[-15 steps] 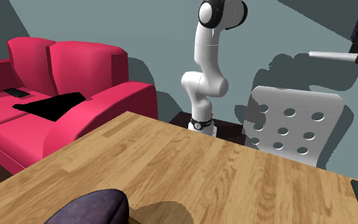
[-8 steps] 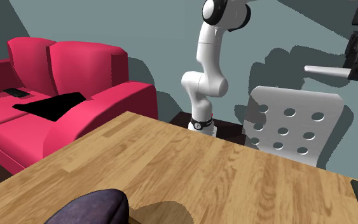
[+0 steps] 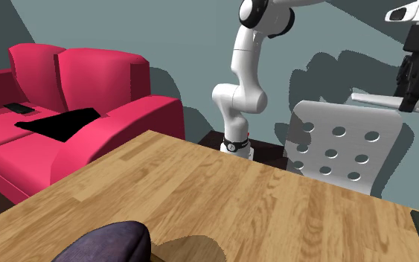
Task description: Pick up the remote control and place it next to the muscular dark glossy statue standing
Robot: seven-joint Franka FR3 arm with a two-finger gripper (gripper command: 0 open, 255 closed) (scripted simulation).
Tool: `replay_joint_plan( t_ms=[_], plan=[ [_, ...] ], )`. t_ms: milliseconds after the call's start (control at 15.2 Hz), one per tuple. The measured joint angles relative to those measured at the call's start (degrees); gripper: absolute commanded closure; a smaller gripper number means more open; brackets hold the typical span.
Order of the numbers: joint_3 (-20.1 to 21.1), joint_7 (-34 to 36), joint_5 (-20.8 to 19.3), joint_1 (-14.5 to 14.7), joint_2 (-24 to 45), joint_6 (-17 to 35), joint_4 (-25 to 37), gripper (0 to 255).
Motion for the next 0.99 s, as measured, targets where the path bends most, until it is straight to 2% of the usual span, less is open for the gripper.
replay_joint_plan(
  t_ms=[528, 990],
  plan=[
    [-1.4, -2.0, 2.2, 1.3, -2.5, 6.0, -7.7, 255],
    [-0.4, -2.3, 2.5, 1.4, -2.6, 11.2, -12.9, 255]
  ],
)
